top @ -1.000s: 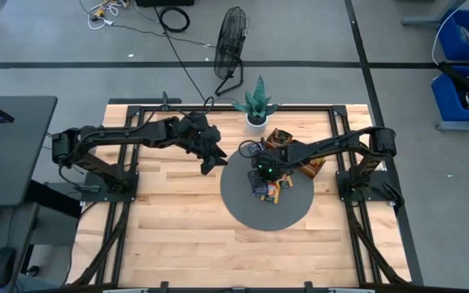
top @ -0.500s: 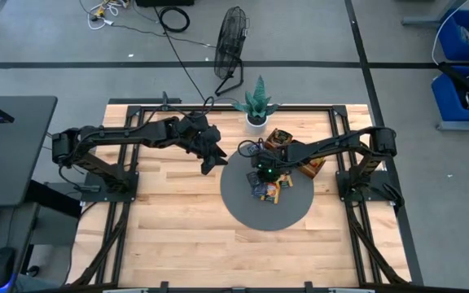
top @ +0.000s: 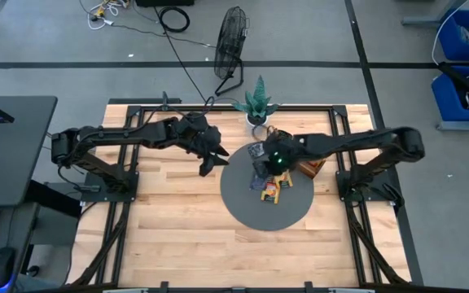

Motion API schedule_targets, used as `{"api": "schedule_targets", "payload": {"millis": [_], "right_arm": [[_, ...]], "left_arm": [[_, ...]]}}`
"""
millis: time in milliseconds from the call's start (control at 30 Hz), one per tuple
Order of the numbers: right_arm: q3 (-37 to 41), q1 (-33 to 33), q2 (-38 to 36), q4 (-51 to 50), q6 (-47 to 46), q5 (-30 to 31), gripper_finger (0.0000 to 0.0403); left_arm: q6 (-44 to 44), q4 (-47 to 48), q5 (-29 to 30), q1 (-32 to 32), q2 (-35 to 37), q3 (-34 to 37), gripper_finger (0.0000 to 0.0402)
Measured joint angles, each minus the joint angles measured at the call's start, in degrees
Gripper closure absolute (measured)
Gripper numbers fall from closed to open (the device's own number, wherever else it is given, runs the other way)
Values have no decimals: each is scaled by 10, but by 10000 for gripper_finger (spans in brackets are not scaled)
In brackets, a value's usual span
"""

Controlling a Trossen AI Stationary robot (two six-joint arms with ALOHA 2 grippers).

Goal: Pick & Place Tea
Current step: Put the purple tea bag into the wooden organizer

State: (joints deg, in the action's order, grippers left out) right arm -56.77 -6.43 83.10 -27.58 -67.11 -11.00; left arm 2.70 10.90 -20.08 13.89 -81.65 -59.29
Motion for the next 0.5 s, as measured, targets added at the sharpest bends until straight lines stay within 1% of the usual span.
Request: {"api": "schedule_targets", "payload": {"millis": [133,267,367,500], "right_arm": [[0,-32,-43,7,-31,-44,403],[0,-56,-70,59,-59,-82,403],[0,-69,-77,109,-77,-99,403],[0,-82,-78,168,-98,-126,403]], "left_arm": [[-104,-57,0,-22,1,0,225],[-235,-132,11,-48,1,0,225],[-302,-192,34,-56,2,0,225],[-382,-220,42,-54,2,0,225]]}}
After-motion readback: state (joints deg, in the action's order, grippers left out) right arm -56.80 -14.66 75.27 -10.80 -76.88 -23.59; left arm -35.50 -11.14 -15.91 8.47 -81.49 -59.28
